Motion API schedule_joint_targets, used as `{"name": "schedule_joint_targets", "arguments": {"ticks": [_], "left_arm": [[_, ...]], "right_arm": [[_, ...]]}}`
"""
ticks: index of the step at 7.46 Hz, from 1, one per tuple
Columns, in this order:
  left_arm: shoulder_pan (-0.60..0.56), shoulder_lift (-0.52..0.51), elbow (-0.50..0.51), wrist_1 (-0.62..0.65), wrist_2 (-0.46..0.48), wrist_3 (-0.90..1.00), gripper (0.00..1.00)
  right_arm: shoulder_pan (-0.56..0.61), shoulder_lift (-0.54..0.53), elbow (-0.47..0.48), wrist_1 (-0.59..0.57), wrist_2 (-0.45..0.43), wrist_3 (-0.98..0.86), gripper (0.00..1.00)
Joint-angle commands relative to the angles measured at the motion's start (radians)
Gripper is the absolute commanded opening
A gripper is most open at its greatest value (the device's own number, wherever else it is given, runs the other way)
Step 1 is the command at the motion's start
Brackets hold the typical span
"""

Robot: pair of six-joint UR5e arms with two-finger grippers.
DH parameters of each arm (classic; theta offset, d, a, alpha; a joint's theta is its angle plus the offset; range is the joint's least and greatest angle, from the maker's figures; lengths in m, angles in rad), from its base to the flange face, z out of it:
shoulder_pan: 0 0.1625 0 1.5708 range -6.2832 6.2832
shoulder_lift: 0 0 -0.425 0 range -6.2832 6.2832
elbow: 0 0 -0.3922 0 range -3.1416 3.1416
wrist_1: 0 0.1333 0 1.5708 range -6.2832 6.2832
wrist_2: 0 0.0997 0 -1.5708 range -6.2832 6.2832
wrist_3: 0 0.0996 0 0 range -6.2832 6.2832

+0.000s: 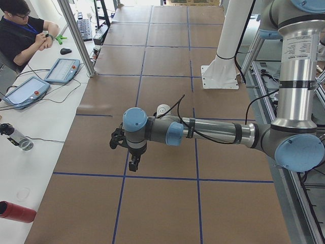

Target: Flip mug

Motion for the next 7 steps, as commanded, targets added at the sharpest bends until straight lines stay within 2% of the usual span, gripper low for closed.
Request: {"name": "schedule_joint_targets", "arguments": {"ticks": [1,2,3,5,6,7], "left_arm": [[0.025,-0.035,-0.022,-0.020,0.002,-0.073,1.00],[0.074,-0.037,-0.026,-0.039,-0.001,-0.114,1.00],[0.140,-0.038,-0.025,-0.112,0.000,-0.260,1.00],[0.250,-0.011,0.020,-0.384,0.016,-0.579,0.99],[0.308,0.030,0.034,-0.551,0.116,-0.728,0.99],[0.368,0.070,0.044,-0.695,0.175,-0.871,0.99]], "right_arm": [[0.000,0.000,0.000,0.000,0.000,0.000,1.00],[0.000,0.000,0.000,0.000,0.000,0.000,1.00],[0.000,0.000,0.000,0.000,0.000,0.000,1.00],[0.000,0.000,0.000,0.000,0.000,0.000,1.00],[0.000,0.000,0.000,0.000,0.000,0.000,1.00],[0.000,0.000,0.000,0.000,0.000,0.000,1.00]]}}
